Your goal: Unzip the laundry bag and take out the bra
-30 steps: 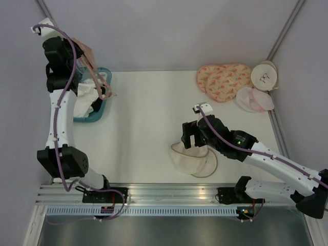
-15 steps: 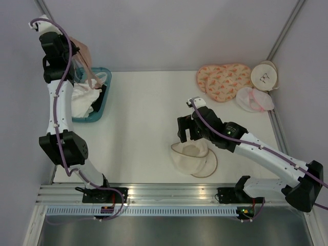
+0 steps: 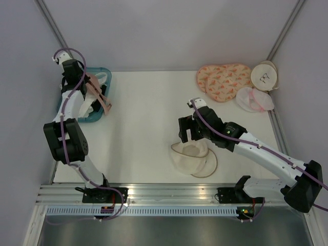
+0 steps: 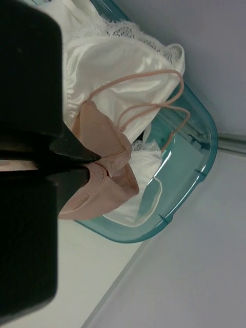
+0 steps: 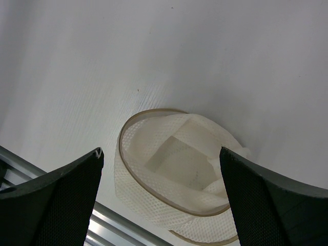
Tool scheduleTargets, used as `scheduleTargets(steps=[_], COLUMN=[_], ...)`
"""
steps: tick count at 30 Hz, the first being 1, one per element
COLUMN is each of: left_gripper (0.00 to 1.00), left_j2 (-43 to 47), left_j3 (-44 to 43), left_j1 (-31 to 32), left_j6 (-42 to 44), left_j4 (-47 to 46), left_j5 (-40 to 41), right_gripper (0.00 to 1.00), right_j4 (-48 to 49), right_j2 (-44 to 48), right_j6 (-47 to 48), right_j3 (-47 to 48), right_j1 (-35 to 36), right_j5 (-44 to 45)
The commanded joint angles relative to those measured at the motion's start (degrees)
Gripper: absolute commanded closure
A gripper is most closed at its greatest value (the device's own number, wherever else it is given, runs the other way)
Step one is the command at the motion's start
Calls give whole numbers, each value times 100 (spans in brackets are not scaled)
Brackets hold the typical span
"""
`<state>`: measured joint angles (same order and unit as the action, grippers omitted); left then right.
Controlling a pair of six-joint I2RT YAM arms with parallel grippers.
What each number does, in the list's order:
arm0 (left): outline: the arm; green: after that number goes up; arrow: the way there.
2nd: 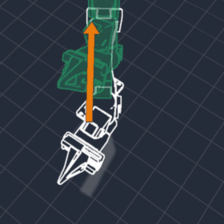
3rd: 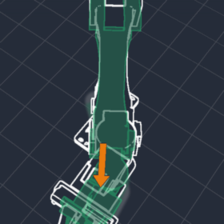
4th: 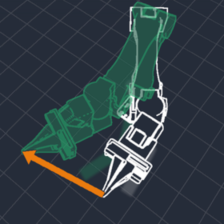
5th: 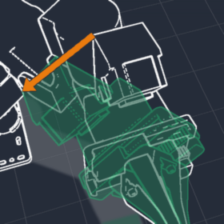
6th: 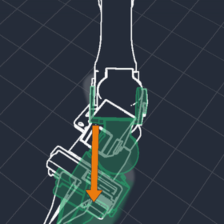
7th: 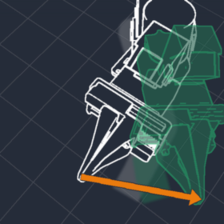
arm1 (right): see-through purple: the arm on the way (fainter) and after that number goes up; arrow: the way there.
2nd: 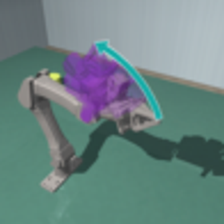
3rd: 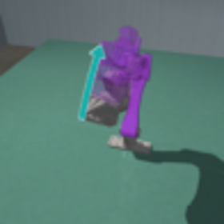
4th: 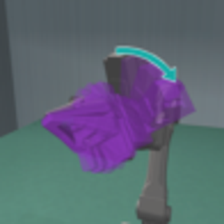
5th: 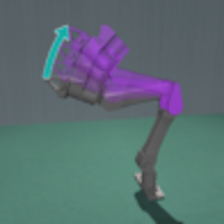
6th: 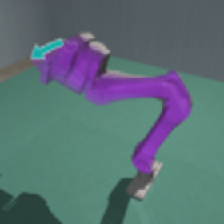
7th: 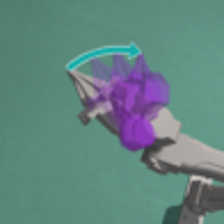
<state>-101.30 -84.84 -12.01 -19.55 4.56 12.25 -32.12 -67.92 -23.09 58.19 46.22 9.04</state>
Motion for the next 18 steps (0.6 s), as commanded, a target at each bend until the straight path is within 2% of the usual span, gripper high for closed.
scheduleTargets(steps=[1, 5, 18], left_gripper=[98, 98, 98], left_j2=[13, 399, 1191], left_j3=[81, 572, 820], left_j1=[-187, -415, -873], left_j6=[-452, -716, -585], left_j4=[-631, -1218, -2116], left_j5=[558, 892, 947], right_gripper=[2, 2, 2], right_j4=[118, 127, 232], right_j2=[68, -28, -511], right_j6=[77, 138, 323], right_j3=[-1, 78, 429], right_j1=[-42, -86, -210], right_j5=[-34, -77, -350])
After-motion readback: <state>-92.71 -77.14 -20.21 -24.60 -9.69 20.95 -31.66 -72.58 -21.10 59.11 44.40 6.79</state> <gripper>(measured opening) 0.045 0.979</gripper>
